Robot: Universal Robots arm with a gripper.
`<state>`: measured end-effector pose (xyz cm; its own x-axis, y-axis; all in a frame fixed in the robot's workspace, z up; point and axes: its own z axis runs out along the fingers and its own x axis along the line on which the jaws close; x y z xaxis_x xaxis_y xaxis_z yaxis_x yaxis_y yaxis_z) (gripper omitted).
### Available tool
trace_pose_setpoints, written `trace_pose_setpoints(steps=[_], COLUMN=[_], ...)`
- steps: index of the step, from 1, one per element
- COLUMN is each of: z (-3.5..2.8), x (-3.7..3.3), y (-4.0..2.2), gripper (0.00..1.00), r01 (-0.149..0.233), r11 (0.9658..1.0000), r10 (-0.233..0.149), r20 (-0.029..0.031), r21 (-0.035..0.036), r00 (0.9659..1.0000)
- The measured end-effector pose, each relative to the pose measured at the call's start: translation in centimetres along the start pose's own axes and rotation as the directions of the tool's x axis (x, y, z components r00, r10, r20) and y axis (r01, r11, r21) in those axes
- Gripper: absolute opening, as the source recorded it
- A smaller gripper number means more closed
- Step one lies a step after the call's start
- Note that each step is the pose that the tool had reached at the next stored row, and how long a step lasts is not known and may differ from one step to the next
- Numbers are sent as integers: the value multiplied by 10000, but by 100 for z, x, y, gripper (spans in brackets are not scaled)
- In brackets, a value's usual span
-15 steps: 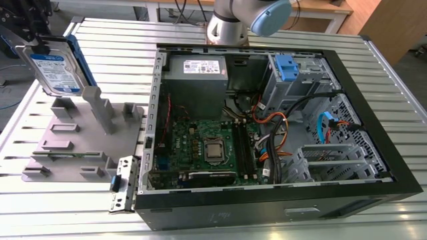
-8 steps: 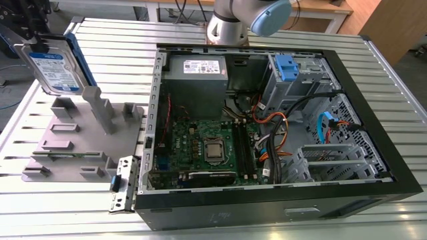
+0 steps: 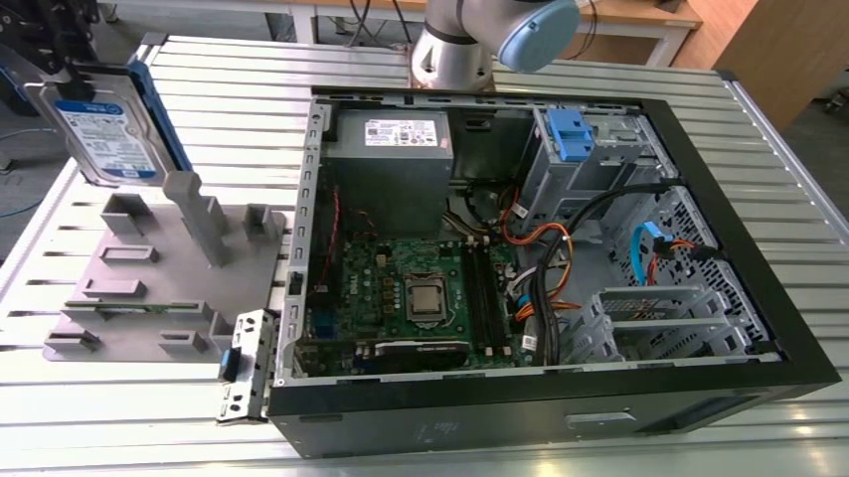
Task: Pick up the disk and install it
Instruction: 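Pick up the disk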
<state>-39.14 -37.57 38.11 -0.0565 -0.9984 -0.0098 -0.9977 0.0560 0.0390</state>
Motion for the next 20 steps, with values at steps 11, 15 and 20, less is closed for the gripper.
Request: trace_pose_setpoints(steps=[11,15,20], z=[-43,-53,-64], x=[0,0,-1], y=[2,2,2], gripper=[35,35,35], r01=[0,0,0], r11=[10000,10000,10000], r10=[0,0,0], r20=[0,0,0], r21=[0,0,0], r00=[10000,10000,10000])
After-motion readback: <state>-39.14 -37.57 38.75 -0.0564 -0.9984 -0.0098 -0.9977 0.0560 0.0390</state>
